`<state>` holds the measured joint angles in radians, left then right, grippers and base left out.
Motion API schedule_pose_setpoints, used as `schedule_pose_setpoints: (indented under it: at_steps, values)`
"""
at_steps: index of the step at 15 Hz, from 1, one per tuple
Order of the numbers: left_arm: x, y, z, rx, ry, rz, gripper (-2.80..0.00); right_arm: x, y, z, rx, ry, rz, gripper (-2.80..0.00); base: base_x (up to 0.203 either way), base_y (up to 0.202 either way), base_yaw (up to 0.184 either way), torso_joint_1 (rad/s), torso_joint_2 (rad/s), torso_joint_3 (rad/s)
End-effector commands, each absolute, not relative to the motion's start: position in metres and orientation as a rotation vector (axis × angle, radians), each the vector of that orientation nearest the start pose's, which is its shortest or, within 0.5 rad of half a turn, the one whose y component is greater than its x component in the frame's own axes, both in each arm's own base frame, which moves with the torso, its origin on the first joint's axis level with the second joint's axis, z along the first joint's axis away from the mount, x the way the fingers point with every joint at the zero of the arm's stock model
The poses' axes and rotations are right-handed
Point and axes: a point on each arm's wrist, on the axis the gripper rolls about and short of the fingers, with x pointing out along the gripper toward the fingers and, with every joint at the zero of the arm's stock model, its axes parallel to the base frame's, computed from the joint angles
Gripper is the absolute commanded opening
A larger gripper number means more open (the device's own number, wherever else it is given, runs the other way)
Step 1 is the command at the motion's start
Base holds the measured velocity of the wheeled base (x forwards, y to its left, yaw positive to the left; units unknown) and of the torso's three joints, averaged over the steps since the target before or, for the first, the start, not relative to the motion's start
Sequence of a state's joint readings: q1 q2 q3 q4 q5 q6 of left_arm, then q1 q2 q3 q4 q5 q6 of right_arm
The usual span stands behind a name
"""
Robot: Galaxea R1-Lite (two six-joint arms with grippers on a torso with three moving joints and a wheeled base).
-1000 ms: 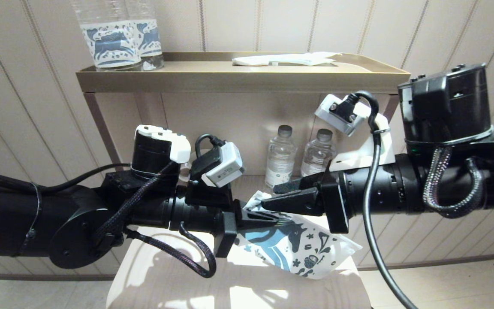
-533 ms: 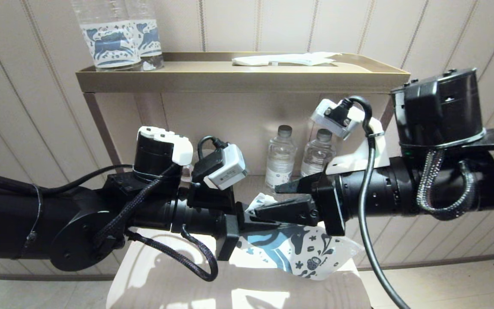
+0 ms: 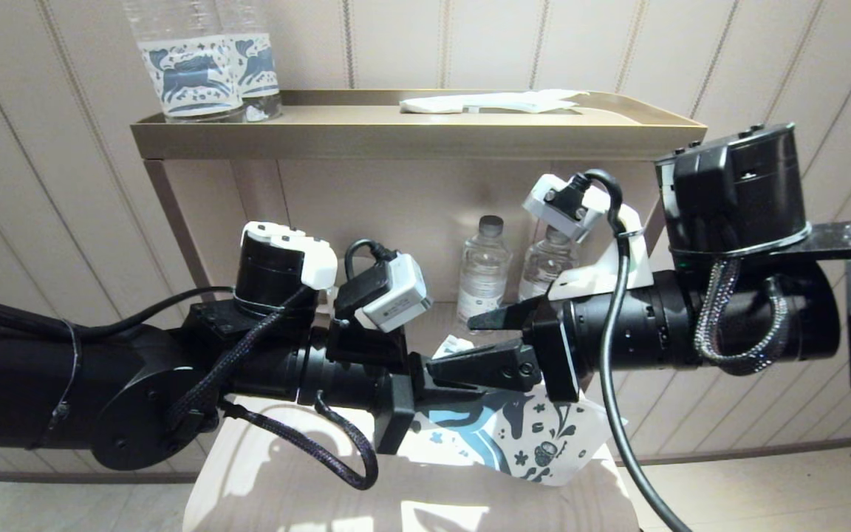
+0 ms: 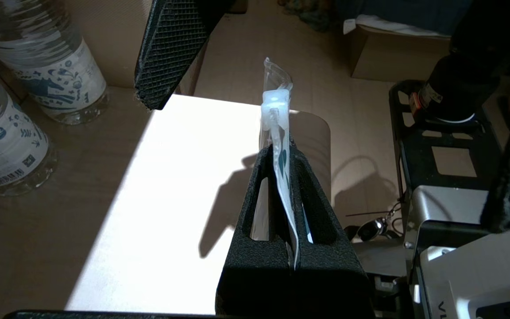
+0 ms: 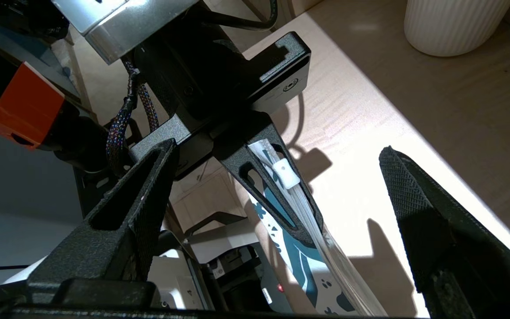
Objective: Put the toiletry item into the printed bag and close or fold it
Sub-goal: Hand it to the other hand
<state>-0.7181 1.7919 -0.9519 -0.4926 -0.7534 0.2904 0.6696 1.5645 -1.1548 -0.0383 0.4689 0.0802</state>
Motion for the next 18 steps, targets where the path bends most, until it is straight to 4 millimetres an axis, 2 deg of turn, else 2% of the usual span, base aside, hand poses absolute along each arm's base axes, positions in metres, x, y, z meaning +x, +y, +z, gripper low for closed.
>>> schedule_pose_setpoints:
  at_steps: [1, 3, 4, 18]
  values:
    - [0.2379, -0.2283, 0.1807, 0.229, 0.159, -1.504, -2.8, 0.2145, 0.1831, 0.2608, 0.03, 0.444, 1.11, 0.0, 0.0, 0.0, 0.0, 0.0, 0.0, 0.0]
    - [0.2379, -0.2278, 0.1812, 0.229, 0.156, -1.502, -2.8, 0.2138, 0.1825, 0.2612, 0.029, 0.442, 1.111, 0.0, 0.0, 0.0, 0.0, 0.0, 0.0, 0.0]
    - [0.2378, -0.2276, 0.1817, 0.23, 0.154, -1.502, -2.8, 0.214, 0.1827, 0.2594, 0.028, 0.449, 1.109, -2.8, 0.0, 0.0, 0.0, 0.0, 0.0, 0.0]
    - [0.2365, -0.227, 0.1827, 0.232, 0.15, -1.504, -2.8, 0.2092, 0.1806, 0.2532, 0.017, 0.464, 1.183, -2.8, 0.0, 0.0, 0.0, 0.0, 0.0, 0.0]
